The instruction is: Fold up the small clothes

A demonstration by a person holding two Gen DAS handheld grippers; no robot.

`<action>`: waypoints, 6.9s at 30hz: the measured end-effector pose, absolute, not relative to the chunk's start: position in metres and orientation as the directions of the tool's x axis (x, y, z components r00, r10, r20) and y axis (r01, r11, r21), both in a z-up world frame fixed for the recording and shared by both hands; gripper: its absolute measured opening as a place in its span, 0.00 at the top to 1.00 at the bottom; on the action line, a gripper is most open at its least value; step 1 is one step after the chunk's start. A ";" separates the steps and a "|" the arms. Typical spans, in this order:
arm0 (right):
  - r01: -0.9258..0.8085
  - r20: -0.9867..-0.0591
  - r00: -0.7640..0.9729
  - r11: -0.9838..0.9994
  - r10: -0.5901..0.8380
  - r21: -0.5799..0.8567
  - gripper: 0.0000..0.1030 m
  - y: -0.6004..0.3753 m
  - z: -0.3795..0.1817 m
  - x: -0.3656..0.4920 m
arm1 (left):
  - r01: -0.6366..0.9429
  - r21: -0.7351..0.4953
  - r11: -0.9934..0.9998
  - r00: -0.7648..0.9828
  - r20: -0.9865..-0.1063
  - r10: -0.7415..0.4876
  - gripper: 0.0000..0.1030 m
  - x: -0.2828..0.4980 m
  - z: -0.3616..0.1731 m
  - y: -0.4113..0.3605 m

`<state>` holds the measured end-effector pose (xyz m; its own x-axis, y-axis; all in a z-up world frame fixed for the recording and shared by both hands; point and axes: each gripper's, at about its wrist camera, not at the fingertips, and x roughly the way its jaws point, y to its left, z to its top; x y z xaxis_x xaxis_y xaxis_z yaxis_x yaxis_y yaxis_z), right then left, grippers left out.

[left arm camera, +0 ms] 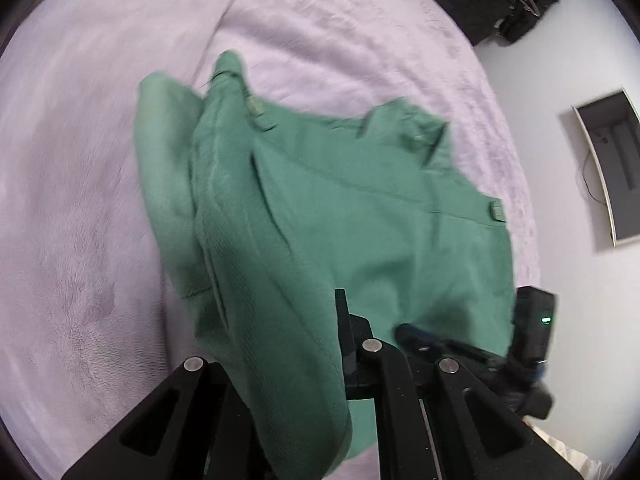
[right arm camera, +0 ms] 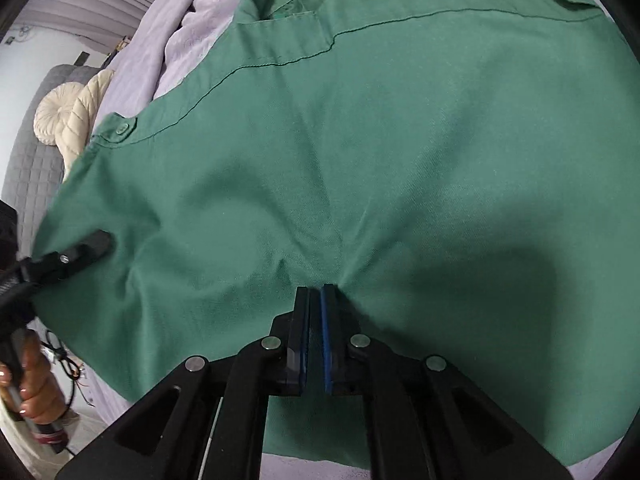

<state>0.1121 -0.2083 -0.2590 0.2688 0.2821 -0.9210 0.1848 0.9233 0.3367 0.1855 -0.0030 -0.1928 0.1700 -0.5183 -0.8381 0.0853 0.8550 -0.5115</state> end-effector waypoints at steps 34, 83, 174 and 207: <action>0.357 -0.433 0.670 0.249 0.604 0.900 0.38 -0.467 -0.272 0.012 | 0.589 -0.132 0.797 0.311 -0.874 -0.374 0.05 0.127 -0.122 -0.287; 0.286 -0.883 0.432 0.900 0.185 0.328 0.82 -0.453 -0.168 0.164 | 0.078 0.019 0.997 0.388 -0.921 -0.013 0.03 0.270 -0.207 -0.192; 0.287 -0.905 0.341 0.889 0.254 0.357 0.00 -0.400 -0.154 0.019 | 0.177 -0.017 0.984 0.147 -0.988 -0.044 0.00 0.091 -0.180 -0.148; 0.290 -0.860 0.287 0.817 0.423 0.499 0.00 -0.471 -0.192 0.066 | 0.118 -0.297 0.948 0.060 -0.950 -0.305 0.00 0.150 -0.207 -0.154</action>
<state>0.0665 -0.4710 -0.1916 0.2870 0.4228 -0.8596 0.2903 0.8167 0.4987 0.1496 -0.1542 -0.2067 0.0602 -0.3049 -0.9505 0.1180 0.9477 -0.2966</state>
